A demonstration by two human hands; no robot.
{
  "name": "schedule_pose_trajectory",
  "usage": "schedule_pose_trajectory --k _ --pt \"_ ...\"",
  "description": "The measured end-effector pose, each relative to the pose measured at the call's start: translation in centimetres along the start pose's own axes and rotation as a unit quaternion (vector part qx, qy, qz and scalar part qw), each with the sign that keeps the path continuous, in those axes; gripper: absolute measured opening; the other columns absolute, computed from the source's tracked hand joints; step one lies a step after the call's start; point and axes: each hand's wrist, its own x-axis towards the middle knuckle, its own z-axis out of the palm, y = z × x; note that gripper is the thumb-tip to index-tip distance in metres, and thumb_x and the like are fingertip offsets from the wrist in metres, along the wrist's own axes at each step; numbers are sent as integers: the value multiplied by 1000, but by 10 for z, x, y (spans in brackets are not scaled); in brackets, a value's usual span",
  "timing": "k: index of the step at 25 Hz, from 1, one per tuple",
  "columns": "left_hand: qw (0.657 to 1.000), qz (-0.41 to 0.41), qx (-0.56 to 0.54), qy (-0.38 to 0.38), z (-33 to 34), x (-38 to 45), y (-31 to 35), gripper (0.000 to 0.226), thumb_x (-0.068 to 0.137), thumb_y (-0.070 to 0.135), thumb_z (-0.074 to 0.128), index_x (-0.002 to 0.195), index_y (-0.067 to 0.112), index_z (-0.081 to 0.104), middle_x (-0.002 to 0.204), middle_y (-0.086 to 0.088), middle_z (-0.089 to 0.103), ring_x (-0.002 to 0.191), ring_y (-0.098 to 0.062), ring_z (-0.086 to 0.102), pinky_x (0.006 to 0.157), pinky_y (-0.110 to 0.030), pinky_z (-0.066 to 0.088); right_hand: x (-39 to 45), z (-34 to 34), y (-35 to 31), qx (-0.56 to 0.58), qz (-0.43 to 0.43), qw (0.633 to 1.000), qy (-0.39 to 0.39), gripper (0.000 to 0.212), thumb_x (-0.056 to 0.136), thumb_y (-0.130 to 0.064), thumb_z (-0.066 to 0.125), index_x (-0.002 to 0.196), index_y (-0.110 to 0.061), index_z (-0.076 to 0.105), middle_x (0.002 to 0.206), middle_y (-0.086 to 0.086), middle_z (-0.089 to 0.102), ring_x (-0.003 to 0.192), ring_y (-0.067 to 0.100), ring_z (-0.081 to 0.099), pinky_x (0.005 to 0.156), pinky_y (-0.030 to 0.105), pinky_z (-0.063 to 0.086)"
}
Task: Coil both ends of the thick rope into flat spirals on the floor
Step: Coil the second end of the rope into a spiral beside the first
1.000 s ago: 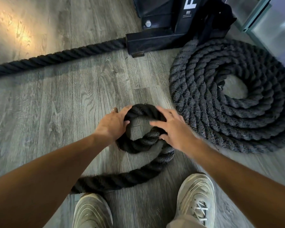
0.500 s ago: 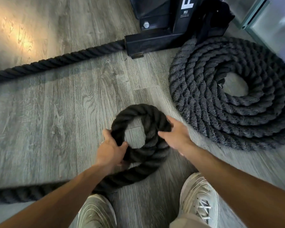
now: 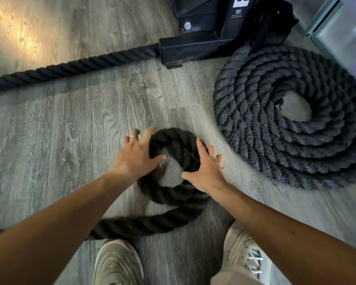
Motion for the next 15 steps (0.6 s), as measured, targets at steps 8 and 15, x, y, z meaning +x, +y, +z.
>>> schedule_pose_trajectory --k 8,15 --pt "972 160 115 -129 -15 44 -34 105 80 71 65 159 35 5 148 -7 42 133 -29 46 102 -43 45 40 -20 -52 -156 -200 961 -109 118 69 -51 84 160 -35 11 159 -3 25 137 29 29 107 47 42" --pt "967 147 194 -69 -1 30 -31 100 86 78 40 160 28 -6 152 -11 39 129 -32 48 95 -46 51 -51 35 -17 56 64 996 -7 115 65 -69 66 149 -57 -13 134 7 21 127 36 32 91 50 46"
